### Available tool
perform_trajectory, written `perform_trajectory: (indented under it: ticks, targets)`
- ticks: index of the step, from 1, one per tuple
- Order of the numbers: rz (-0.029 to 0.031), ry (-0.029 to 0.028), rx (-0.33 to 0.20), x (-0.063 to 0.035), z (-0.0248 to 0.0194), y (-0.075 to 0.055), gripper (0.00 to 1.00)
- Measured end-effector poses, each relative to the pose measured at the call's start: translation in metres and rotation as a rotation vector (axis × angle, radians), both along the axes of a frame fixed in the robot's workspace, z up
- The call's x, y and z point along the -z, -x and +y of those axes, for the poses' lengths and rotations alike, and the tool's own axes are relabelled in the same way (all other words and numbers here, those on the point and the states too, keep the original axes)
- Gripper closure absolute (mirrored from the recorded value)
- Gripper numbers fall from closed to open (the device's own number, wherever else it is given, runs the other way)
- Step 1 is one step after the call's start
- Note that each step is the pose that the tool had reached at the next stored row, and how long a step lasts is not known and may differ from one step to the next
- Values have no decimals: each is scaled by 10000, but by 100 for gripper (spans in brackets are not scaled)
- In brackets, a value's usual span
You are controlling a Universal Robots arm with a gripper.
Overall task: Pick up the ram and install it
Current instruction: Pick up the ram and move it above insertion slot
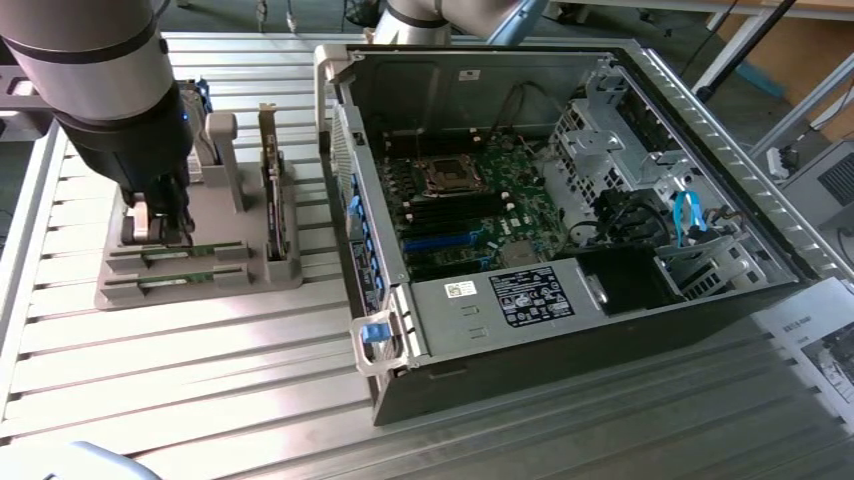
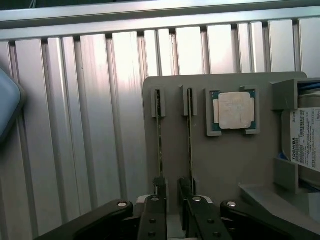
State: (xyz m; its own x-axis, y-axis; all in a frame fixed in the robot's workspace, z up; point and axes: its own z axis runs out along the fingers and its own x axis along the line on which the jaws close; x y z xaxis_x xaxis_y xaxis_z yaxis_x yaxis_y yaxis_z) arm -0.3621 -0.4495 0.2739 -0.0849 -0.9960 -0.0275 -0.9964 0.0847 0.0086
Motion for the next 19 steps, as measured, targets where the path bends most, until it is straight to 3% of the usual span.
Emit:
perform_trajectory:
  ticks: [5, 12, 19]
  targets:
    - [0, 0, 0, 0, -51, 0, 76]
    - [-2, -2, 0, 6, -53, 0, 76]
    - [-1, 0, 0, 77, -53, 0, 76]
